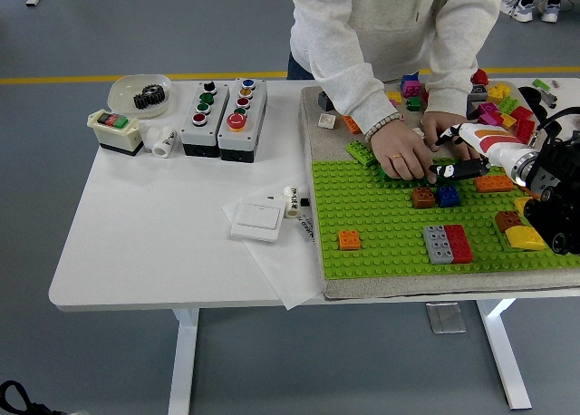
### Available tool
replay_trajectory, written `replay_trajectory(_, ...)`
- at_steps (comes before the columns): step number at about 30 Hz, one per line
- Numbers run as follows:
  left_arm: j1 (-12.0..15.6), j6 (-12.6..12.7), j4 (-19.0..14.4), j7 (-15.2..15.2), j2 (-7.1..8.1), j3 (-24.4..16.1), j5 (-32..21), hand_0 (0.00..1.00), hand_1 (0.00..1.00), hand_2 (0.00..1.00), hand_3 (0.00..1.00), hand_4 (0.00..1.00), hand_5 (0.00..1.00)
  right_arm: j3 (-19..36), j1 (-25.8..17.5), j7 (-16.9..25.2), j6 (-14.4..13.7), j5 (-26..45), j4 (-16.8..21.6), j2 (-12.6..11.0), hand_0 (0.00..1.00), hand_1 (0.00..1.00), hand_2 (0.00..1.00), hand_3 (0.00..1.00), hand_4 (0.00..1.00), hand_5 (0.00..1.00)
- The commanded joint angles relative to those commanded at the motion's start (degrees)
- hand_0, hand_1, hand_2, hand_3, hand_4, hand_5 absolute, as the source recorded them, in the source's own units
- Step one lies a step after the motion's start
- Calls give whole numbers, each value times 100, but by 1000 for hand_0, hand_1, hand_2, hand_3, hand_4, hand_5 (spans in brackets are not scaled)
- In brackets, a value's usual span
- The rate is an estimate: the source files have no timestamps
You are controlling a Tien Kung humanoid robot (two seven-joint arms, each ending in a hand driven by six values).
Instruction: Pick up the brick,pile it on top of brick,press brick,pick up the brick,pile it on top of brick,press brick
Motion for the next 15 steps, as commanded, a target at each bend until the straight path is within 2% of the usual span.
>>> replay_trajectory(15,71,-17,17,-18,-45,-75,80,783,764,765,597,664,596,110,20,-12,67,-115,-11,4,795,771,789,752,825,508)
